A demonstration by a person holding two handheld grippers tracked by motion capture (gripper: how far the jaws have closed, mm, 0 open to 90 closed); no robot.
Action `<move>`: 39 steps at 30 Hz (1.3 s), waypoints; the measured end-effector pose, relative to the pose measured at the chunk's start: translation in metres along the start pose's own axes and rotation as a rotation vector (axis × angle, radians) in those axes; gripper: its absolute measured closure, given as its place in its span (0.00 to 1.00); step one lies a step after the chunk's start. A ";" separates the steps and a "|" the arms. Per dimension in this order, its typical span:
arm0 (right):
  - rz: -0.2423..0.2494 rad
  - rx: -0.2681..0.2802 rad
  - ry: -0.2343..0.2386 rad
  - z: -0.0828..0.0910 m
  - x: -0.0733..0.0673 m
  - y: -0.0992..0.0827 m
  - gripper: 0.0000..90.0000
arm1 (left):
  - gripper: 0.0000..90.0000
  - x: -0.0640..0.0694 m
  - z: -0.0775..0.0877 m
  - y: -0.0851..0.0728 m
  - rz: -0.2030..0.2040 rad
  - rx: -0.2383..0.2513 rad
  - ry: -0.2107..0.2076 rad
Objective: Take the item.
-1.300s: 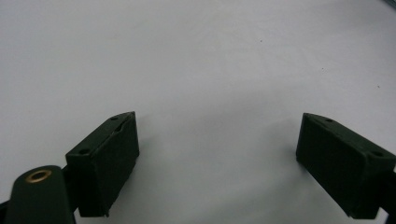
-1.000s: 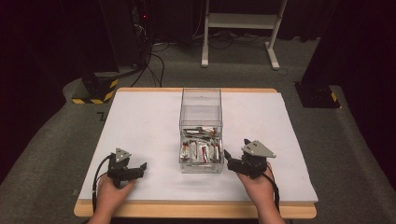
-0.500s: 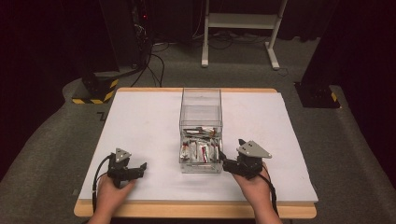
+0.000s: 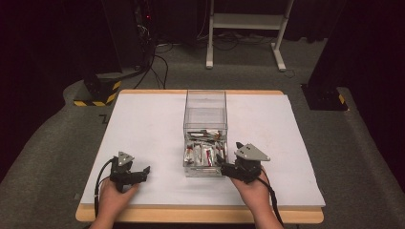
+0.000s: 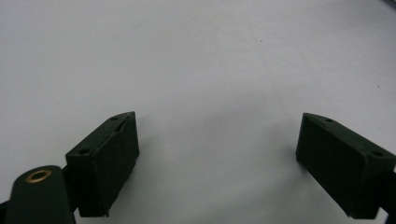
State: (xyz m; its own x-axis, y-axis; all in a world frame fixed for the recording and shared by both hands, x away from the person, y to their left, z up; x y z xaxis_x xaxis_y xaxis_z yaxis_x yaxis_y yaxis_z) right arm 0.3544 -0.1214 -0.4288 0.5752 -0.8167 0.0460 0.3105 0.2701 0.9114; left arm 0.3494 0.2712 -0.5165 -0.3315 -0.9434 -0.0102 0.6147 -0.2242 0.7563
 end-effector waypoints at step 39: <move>0.052 -0.007 0.135 -0.019 -0.051 0.008 0.40 | 0.15 0.001 0.000 0.000 0.002 0.007 0.004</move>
State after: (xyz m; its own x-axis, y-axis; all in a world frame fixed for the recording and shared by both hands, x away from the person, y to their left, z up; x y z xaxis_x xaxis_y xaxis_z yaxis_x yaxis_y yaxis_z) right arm 0.3415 -0.0682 -0.4316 0.6871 -0.7256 0.0370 0.2827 0.3139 0.9064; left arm 0.3489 0.2705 -0.5169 -0.3275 -0.9448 -0.0106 0.6105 -0.2202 0.7608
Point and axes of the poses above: each handheld gripper's, and its own axes: z roughly backward along the jaws, y roughly out of its top, x roughly to its right, the point moved 1 cm from there along -z, roughly forward along the jaws, and after that the axes turned 2 degrees about x, right-handed, at the moved point
